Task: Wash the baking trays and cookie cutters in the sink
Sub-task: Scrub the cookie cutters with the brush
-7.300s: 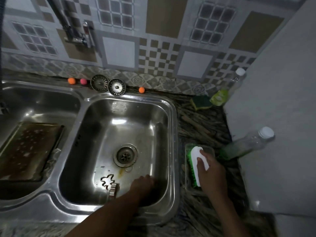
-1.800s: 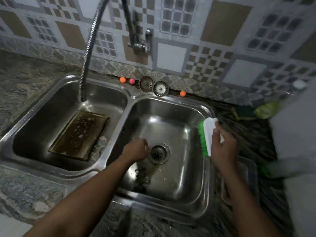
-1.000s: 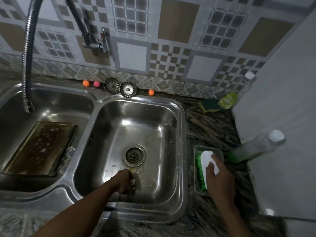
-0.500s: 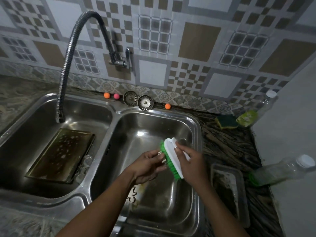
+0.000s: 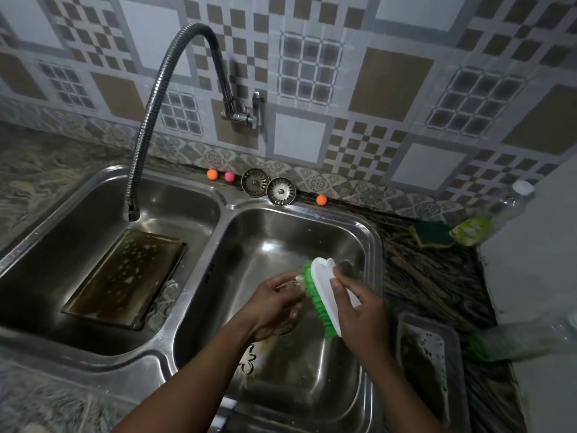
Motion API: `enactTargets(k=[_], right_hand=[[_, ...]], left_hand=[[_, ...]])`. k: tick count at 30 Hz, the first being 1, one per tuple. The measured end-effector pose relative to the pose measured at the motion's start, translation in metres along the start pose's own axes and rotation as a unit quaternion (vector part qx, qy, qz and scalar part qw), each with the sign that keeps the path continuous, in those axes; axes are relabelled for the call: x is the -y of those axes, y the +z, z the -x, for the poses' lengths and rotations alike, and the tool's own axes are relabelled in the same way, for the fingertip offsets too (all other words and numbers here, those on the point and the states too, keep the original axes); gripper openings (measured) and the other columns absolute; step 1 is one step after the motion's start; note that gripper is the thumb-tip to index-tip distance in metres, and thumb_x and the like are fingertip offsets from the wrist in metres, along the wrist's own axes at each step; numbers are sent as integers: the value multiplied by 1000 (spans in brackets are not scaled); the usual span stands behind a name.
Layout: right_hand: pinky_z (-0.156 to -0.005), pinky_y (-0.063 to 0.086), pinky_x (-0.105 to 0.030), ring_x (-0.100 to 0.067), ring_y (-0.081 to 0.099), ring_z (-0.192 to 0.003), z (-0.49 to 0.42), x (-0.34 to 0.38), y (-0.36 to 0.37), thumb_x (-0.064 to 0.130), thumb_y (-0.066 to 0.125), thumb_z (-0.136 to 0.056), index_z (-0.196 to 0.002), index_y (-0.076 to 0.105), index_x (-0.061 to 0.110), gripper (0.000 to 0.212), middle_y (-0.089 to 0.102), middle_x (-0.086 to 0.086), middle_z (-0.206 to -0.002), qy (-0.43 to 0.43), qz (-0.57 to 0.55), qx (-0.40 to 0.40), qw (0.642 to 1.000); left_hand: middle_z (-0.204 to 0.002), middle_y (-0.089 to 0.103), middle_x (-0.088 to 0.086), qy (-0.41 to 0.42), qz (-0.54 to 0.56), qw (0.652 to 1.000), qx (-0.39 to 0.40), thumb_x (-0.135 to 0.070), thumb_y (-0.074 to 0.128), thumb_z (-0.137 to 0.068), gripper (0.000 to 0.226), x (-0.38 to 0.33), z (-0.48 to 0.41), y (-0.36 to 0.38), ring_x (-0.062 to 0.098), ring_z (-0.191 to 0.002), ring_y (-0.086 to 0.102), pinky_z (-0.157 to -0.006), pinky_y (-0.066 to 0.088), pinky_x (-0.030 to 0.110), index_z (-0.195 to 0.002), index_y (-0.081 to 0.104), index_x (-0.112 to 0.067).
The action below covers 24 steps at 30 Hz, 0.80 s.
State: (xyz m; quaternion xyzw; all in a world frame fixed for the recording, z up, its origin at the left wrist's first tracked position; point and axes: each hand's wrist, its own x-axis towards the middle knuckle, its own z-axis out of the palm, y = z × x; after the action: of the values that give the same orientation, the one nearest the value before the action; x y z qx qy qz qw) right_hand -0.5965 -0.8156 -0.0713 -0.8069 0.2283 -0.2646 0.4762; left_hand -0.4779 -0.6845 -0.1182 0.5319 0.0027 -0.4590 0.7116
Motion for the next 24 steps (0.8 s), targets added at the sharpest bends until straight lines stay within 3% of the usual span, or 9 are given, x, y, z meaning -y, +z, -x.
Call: enactTargets(k=[3, 6, 8, 11, 13, 19, 22, 24], right_hand=[[-77, 43, -5, 14, 60, -96, -2, -2, 0, 28, 65, -92, -118, 68, 29, 26, 62, 32, -98, -14, 42, 31, 999], [-68, 46, -18, 0, 61, -81, -6, -1, 3, 42, 59, -91, -119, 69, 30, 33, 58, 21, -83, -67, 121, 55, 989], [-65, 41, -18, -4, 57, -79, -11, 0, 4, 37, 62, -92, -121, 69, 30, 31, 58, 16, -83, -86, 159, 48, 982], [-64, 34, -12, -3, 54, -77, -12, -5, -2, 29, 68, -91, -120, 69, 29, 30, 56, 16, -82, -87, 181, 39, 979], [-64, 33, -11, -6, 57, -78, -9, -10, -5, 30, 68, -90, -119, 70, 29, 29, 60, 12, -83, -85, 191, 42, 977], [-58, 43, -23, -7, 59, -73, 0, -7, 5, 38, 61, -90, -119, 69, 32, 31, 56, 13, -80, -89, 187, 62, 976], [-62, 48, -26, -10, 63, -79, -6, -12, 0, 36, 62, -92, -120, 68, 32, 29, 64, 10, -88, -63, 182, 37, 980], [-65, 51, -28, -7, 64, -81, -6, -14, -2, 37, 61, -92, -120, 68, 31, 30, 64, 12, -89, -59, 160, 39, 985]], left_hand=[[-83, 72, 15, 61, -139, 988, 12, 4, 73, -79, 32, 2, 3, -1, 23, -60, 59, -56, 46, 29, -105, 74, -15], [-68, 71, -3, 112, -264, 957, 33, 8, 71, -78, 26, 0, 7, 10, 10, -55, 60, -54, 47, 23, -89, 74, -15], [-74, 74, -3, 124, -270, 955, 15, 10, 70, -77, 29, -1, 8, 12, 12, -61, 65, -57, 52, 28, -91, 74, -15], [-95, 77, 7, 117, -225, 967, -19, 8, 72, -78, 38, -2, 7, 5, 28, -84, 72, -77, 58, 44, -109, 74, -13], [-98, 77, 6, 116, -238, 964, -28, 1, 78, -76, 41, -2, 6, -2, 29, -91, 73, -82, 59, 44, -112, 73, -17], [-81, 76, -9, 152, -410, 899, -23, -10, 82, -69, 28, -4, 3, -3, 7, -76, 71, -76, 59, 34, -94, 77, -20], [-89, 76, -7, 142, -398, 905, -43, -25, 89, -62, 47, -5, 3, -6, 11, -83, 72, -83, 59, 38, -107, 73, -21], [-88, 72, -5, 133, -434, 888, -69, -24, 93, -58, 54, -8, 4, -6, 10, -80, 69, -78, 59, 32, -106, 68, -18]])
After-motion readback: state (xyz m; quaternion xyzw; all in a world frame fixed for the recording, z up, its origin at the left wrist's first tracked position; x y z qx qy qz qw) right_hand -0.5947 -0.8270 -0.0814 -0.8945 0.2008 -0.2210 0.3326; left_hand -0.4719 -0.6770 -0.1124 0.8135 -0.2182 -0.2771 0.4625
